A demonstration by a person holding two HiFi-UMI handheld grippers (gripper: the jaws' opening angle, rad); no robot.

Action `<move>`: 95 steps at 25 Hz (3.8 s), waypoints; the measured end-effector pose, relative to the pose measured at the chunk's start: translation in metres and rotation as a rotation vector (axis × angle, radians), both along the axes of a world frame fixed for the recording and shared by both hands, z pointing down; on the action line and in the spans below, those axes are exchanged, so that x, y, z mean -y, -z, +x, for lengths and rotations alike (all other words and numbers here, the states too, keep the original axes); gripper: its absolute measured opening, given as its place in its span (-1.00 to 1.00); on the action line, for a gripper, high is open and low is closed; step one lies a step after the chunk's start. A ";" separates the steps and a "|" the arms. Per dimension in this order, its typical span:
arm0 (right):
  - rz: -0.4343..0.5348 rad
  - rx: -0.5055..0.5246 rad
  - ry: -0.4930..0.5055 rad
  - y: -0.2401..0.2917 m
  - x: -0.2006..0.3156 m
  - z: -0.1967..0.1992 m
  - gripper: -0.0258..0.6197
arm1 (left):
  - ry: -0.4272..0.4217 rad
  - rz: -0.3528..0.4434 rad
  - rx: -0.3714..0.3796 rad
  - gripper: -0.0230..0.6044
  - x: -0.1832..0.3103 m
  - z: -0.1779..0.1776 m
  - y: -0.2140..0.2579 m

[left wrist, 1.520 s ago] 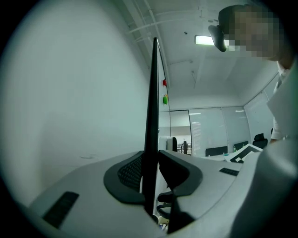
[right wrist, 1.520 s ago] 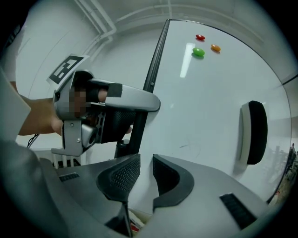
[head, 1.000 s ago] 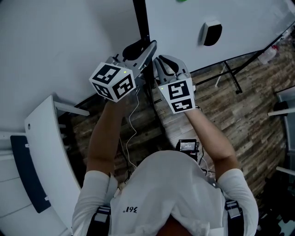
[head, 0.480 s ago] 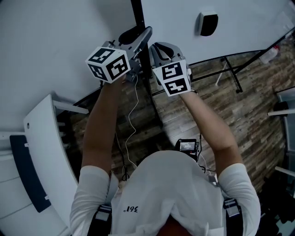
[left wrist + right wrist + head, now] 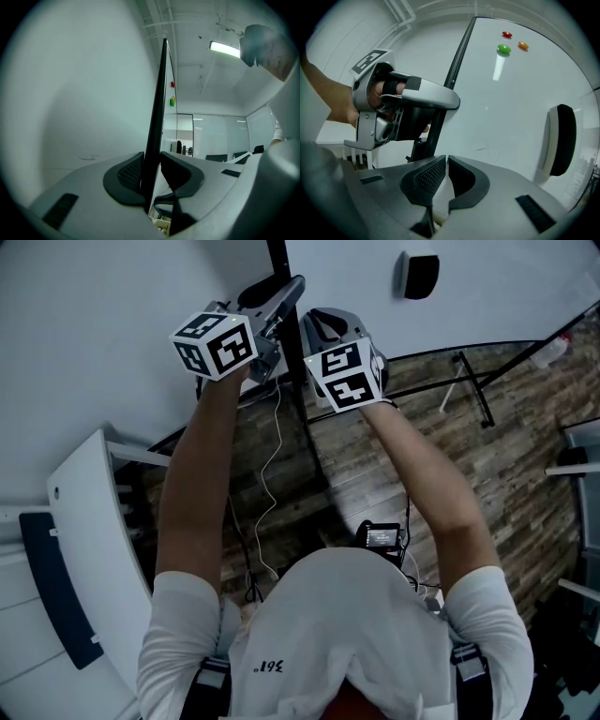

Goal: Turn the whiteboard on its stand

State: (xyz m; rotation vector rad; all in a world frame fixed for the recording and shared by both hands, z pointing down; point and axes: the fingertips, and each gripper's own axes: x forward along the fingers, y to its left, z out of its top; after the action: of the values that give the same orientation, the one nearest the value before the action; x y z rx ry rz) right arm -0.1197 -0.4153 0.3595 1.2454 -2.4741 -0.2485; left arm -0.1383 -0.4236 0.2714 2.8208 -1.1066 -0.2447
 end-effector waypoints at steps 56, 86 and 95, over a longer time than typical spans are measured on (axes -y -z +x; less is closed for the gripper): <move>0.051 0.089 0.016 -0.003 -0.127 0.037 -0.80 | -0.014 -0.068 -0.018 -0.58 -0.130 0.039 -0.002; 0.042 0.139 0.060 -0.001 -0.215 0.069 -0.80 | 0.007 -0.117 -0.040 -0.58 -0.218 0.070 0.000; 0.034 0.122 0.110 -0.002 -0.239 0.079 -0.80 | 0.028 -0.117 -0.034 -0.58 -0.242 0.080 0.001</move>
State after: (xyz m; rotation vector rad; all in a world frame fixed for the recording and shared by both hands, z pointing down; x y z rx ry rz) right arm -0.0405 -0.1766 0.3617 1.1718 -2.6571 -0.2509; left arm -0.0587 -0.1816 0.2708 2.6908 -1.1158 -0.2222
